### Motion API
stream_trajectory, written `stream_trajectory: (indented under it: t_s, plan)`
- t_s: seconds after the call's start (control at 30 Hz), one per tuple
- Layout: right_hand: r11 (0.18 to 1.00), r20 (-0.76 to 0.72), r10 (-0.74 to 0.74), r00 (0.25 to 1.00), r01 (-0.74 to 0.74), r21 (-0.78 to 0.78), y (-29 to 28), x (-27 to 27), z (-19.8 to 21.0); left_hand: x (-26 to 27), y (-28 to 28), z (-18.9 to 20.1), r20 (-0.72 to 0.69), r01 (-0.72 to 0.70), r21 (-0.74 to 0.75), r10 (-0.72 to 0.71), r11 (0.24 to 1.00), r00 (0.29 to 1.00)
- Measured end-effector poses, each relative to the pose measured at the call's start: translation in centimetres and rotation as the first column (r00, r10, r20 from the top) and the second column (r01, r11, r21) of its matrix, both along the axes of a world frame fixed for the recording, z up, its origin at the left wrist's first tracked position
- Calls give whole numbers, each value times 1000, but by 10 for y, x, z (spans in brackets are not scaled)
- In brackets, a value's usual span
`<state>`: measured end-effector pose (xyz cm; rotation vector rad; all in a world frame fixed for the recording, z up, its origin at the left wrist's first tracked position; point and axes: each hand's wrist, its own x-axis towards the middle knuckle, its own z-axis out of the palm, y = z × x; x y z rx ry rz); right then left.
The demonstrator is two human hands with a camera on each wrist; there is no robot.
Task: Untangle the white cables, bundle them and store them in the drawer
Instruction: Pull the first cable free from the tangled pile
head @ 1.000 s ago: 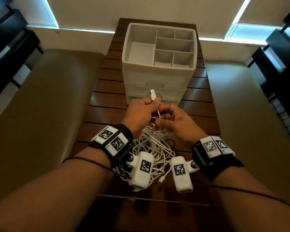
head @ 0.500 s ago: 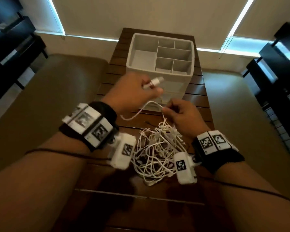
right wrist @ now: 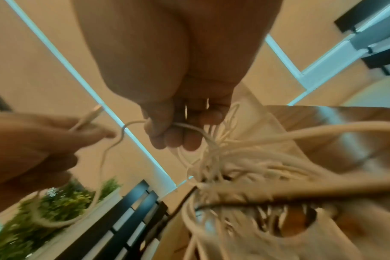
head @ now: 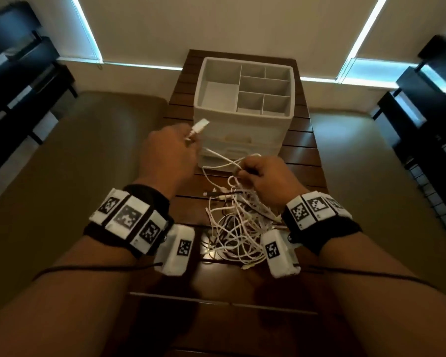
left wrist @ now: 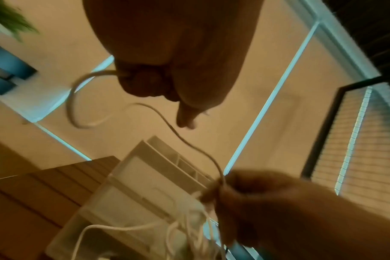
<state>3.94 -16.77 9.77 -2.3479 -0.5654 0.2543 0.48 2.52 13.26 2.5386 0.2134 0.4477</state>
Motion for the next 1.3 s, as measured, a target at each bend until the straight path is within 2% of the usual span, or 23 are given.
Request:
stream_trajectory:
  t_s: [0.1,0.2,0.27,0.33,0.4,0.5,0.53,0.57,0.63,0.7,0.77,0.83,0.9,1.0,1.1,1.17,1.23,1.3]
  plan:
    - [998,138,57,989,-58,0,13,1,26,-7,-25,1,23,202,17,-202,979,979]
    - [992,135,23,991,-39,117,9,-2,28,-2,-33,3,-33,281,-2,-281,960,959]
    - [978,9,-6,1000,4,210,2,-8,13,3,-30,2,-13,284,-30,-285,958,958]
    - [971,-83,-43,996,62,230,-3,-9,-9,2,-34,2,12,278,-33,-278,960,960]
    - [984,-77,-52,996,65,165,-4,-4,-21,-2,-39,4,59,261,-104,-256,960,965]
    - [998,-150,-46,988,52,37,-10,4,-33,1,-36,14,185,226,-357,-168,906,968]
    - [998,-165,-62,984,64,7,-12,5,-37,4,-29,17,191,213,-357,-151,910,970]
    - [996,-153,-87,984,87,-7,-15,5,-38,8,-20,19,164,177,-301,-132,937,978]
    - [989,-78,-134,988,138,51,-20,5,-30,13,1,15,17,55,-73,-54,996,998]
    - [975,-62,-143,988,152,164,-21,1,-12,14,13,7,-49,-38,70,42,997,998]
    - [986,-71,-70,995,80,149,-15,1,5,11,-1,3,-4,52,-39,-52,998,999]
    - [996,2,44,999,-44,74,-3,-1,17,6,-23,6,-36,205,-139,-212,969,977]
    - [994,94,58,994,-67,90,3,1,18,3,-36,4,-99,282,-85,-290,956,952]
    - [997,88,-13,996,6,82,-3,1,3,7,-31,5,-71,281,-46,-283,959,956]
    - [998,-65,-8,998,4,-65,-13,0,-28,8,-26,20,88,275,-213,-262,938,961]
    - [995,-100,-47,994,39,-88,-18,1,-40,10,-20,32,120,272,-227,-250,935,961]
    - [992,-114,-126,985,127,2,-22,3,-36,14,-5,35,32,173,-114,-171,978,985]
    - [972,-80,-190,979,199,128,-26,7,-20,17,16,27,-53,2,60,1,998,999]
